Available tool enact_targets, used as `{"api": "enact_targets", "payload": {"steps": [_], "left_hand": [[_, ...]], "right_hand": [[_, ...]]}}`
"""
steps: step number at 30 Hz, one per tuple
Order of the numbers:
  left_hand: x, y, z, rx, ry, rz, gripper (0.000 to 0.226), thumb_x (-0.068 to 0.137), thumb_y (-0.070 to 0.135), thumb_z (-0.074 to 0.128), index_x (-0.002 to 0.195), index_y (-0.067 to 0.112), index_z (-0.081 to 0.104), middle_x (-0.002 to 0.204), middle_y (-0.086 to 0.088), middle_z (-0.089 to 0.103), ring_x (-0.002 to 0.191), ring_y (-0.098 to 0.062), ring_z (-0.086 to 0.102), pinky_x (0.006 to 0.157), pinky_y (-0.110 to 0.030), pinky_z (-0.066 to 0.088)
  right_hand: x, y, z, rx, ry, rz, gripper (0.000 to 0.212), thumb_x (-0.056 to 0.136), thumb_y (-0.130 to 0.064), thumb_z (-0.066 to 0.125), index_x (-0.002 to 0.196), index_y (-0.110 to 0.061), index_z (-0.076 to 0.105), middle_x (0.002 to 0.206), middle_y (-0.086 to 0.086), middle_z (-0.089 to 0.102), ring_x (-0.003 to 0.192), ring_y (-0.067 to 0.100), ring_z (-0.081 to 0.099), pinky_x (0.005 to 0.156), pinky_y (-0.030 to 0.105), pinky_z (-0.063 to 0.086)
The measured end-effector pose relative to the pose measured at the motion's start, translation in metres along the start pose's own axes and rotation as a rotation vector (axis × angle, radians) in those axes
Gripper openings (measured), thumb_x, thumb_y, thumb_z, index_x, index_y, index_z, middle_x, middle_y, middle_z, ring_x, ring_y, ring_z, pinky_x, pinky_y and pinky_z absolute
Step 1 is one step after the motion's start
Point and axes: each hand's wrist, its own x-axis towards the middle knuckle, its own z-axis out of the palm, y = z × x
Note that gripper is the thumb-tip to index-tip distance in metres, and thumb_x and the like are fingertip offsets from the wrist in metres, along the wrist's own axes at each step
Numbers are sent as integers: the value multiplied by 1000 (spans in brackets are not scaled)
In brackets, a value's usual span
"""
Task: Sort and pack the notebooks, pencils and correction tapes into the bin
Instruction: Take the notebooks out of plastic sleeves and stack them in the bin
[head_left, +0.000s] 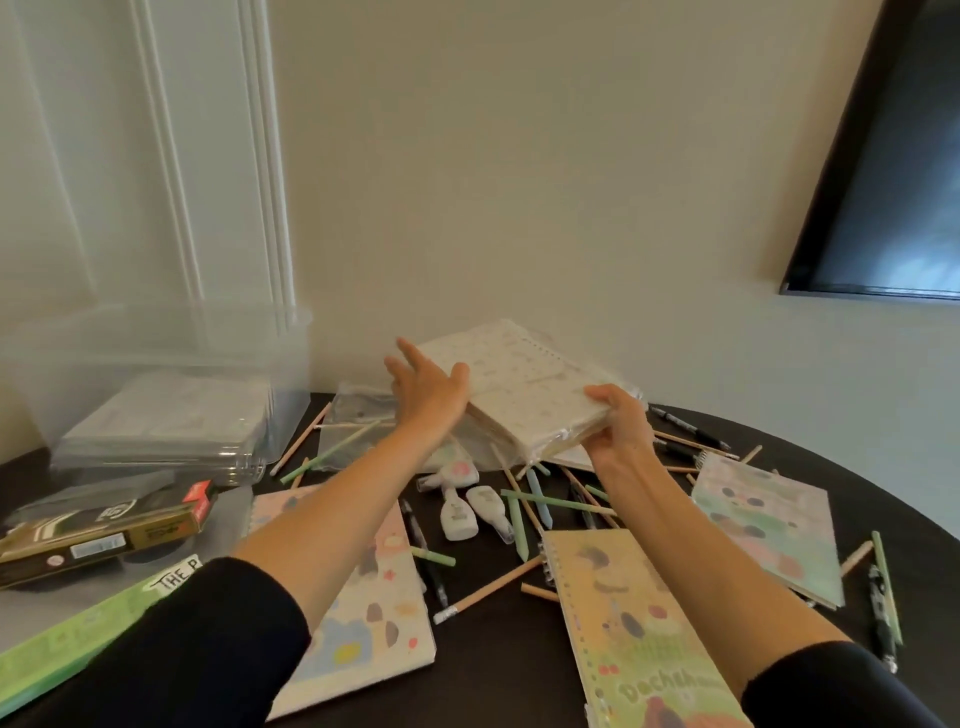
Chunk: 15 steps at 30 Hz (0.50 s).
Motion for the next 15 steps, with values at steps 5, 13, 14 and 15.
{"api": "enact_targets", "payload": {"steps": [5, 13, 14, 15], "left_hand": [[63, 12, -24, 42, -15, -98, 68, 95, 28, 40, 148, 10, 0, 154, -12, -10, 140, -35, 10, 107, -43, 27], [127, 36, -94, 118, -13, -253, 58, 95, 28, 40, 143, 5, 17, 150, -17, 9, 134, -34, 23, 98, -39, 34], [132, 39, -104, 129, -12, -273, 59, 95, 28, 40, 144, 6, 16, 151, -18, 8, 134, -35, 21, 100, -40, 34], [138, 43, -115, 145, -2, -297, 59, 95, 28, 39, 144, 6, 15, 151, -17, 9, 135, -35, 21, 102, -40, 33]], "right_hand": [[33, 0, 51, -44, -13, 58, 34, 74, 4, 60, 107, -1, 56, 117, 18, 61, 105, 33, 60, 92, 46, 49], [52, -12, 157, -178, -32, 194, 22, 77, 1, 56, 98, -5, 54, 111, 16, 59, 102, 30, 59, 95, 44, 48], [52, -14, 168, -183, -30, 214, 28, 77, 1, 56, 104, -4, 53, 118, 17, 59, 109, 31, 58, 97, 45, 45], [52, -15, 181, -189, -36, 232, 32, 77, 2, 55, 109, -4, 53, 124, 17, 57, 114, 32, 56, 99, 46, 44]]}}
